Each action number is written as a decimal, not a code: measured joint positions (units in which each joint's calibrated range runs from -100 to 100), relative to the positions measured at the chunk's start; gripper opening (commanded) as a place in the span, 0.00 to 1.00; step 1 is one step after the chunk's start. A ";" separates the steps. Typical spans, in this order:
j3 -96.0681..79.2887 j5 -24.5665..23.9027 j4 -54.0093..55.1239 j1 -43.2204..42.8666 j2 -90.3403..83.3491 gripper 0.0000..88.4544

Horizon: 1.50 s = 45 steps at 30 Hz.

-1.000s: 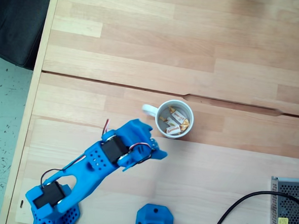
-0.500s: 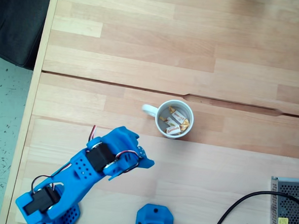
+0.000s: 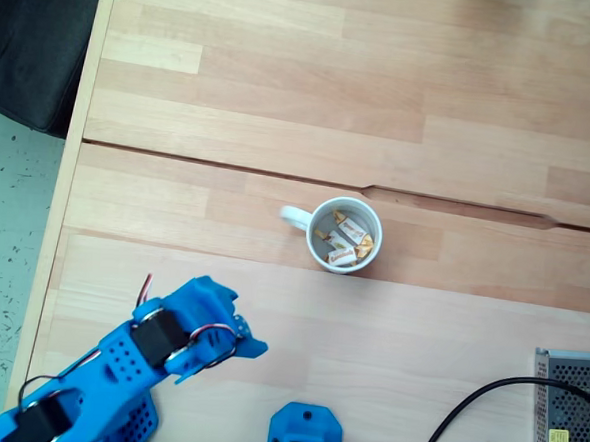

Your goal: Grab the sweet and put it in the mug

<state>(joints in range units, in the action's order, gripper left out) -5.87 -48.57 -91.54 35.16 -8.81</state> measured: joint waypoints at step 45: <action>-69.12 17.92 28.72 -0.07 -17.89 0.37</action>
<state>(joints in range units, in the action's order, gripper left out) -74.99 -30.65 -62.82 35.08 -26.70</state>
